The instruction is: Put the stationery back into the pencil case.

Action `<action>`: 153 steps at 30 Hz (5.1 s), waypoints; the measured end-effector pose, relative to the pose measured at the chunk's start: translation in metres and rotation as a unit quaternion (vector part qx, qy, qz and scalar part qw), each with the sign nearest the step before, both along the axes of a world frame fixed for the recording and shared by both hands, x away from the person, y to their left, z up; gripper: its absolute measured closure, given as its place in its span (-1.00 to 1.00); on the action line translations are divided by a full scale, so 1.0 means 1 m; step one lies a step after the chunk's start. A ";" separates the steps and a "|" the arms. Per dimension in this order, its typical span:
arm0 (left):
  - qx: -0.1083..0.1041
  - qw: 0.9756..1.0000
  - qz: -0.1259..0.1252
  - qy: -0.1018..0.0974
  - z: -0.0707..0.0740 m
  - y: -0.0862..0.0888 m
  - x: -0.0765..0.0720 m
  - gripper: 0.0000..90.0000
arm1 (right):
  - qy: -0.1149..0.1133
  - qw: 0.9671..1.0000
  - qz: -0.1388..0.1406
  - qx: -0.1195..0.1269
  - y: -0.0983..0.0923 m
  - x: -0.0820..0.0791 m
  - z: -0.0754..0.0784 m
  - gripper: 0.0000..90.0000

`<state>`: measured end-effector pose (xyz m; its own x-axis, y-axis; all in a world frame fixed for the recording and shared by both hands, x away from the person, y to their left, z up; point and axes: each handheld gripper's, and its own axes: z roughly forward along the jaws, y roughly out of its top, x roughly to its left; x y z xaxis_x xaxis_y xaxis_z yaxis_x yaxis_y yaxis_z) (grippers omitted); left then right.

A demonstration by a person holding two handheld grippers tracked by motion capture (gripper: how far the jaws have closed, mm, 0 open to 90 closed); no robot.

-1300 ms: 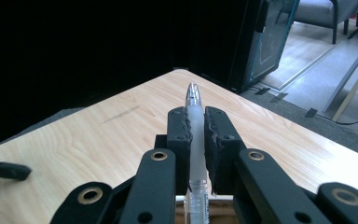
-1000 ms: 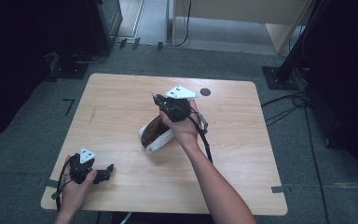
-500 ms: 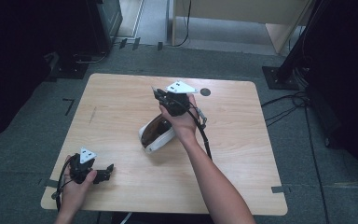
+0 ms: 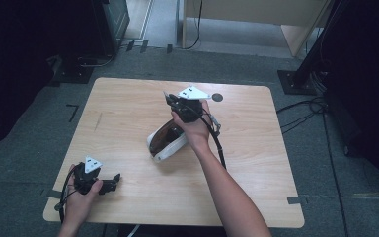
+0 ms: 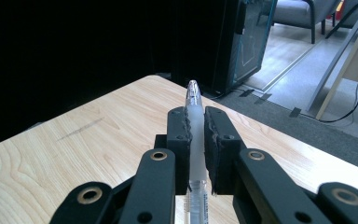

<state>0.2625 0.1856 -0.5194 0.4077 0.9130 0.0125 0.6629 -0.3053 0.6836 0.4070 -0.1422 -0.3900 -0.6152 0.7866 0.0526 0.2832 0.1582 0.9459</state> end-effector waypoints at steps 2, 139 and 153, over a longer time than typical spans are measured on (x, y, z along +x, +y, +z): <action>0.000 1.000 0.000 0.000 0.000 0.000 0.000 -1.00 | -0.003 1.000 0.002 0.000 -0.001 -0.001 0.000 0.81; 0.000 1.000 0.000 0.000 0.000 0.000 0.000 -1.00 | 0.009 0.999 -0.026 -0.026 -0.066 -0.069 -0.017 -0.49; 0.001 1.000 0.000 0.000 0.000 0.000 0.000 -1.00 | 0.031 0.996 -0.079 -0.033 -0.117 -0.090 -0.023 -1.00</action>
